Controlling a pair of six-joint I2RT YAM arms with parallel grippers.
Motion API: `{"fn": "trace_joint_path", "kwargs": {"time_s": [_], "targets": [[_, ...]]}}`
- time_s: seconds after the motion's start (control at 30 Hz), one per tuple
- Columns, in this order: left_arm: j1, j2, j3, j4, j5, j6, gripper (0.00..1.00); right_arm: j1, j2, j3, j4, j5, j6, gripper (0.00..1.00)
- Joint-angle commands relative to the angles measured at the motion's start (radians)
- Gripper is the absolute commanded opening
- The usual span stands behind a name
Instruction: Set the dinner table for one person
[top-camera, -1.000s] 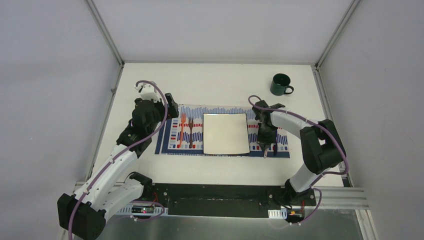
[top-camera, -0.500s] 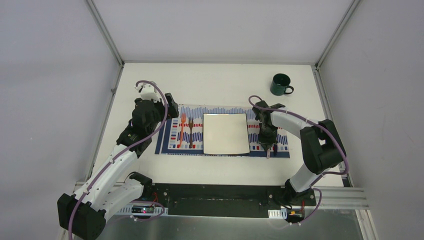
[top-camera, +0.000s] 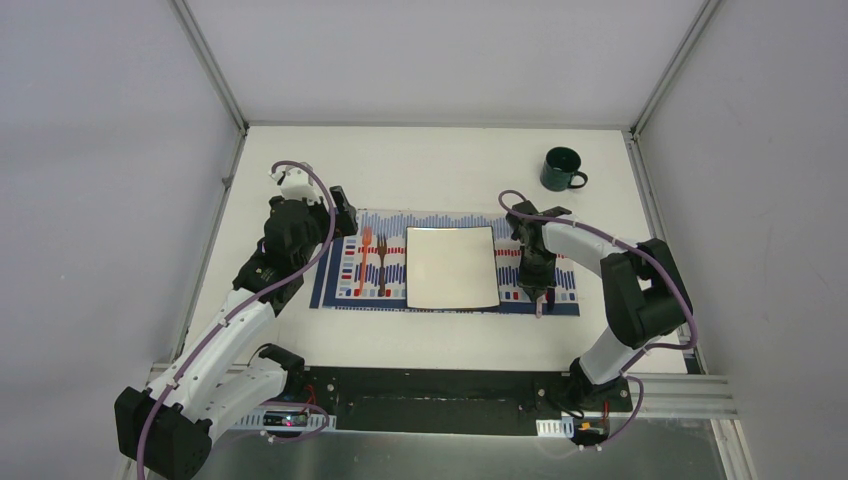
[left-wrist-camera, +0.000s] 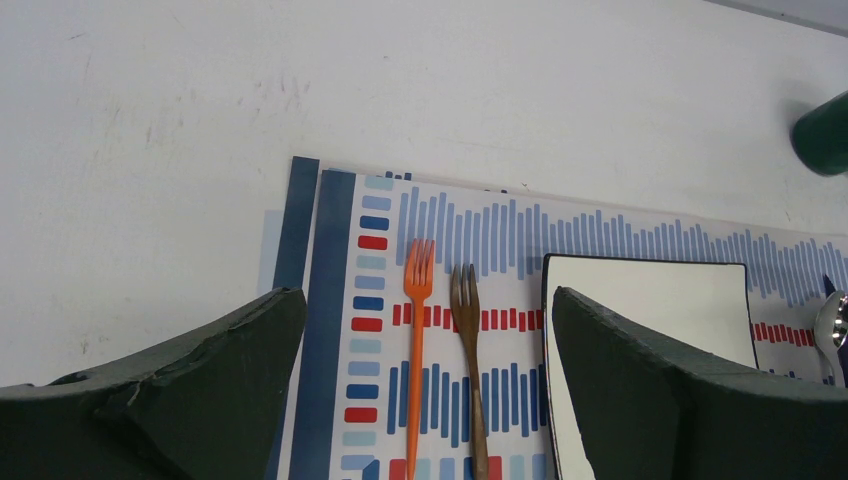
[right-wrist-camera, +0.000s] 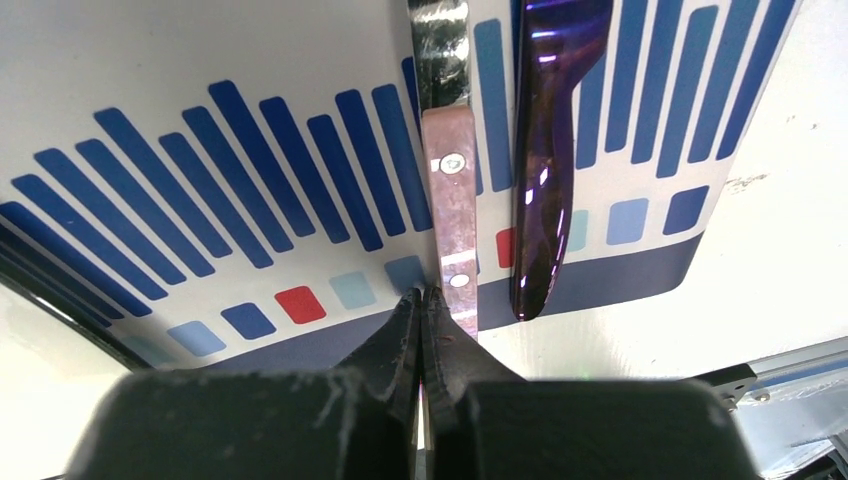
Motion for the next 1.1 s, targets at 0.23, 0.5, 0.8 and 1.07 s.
{"fn": "trace_joint_path", "kwargs": {"time_s": [0.23,0.5,0.8,1.07], "targets": [[-0.007,-0.012,0.009,0.039,-0.001,0.003,0.99,-0.011,-0.048,0.031,-0.010,0.024,-0.008,0.00],[-0.007,-0.009,0.017,0.030,-0.009,0.011,0.99,0.009,-0.257,-0.001,0.190,-0.119,-0.075,0.49],[-0.007,-0.008,0.038,0.019,0.002,0.013,0.99,0.006,-0.176,-0.053,0.439,-0.175,-0.024,0.49],[-0.007,-0.016,0.048,-0.001,0.010,0.014,0.99,0.006,-0.111,-0.154,0.664,-0.267,0.073,0.48]]}}
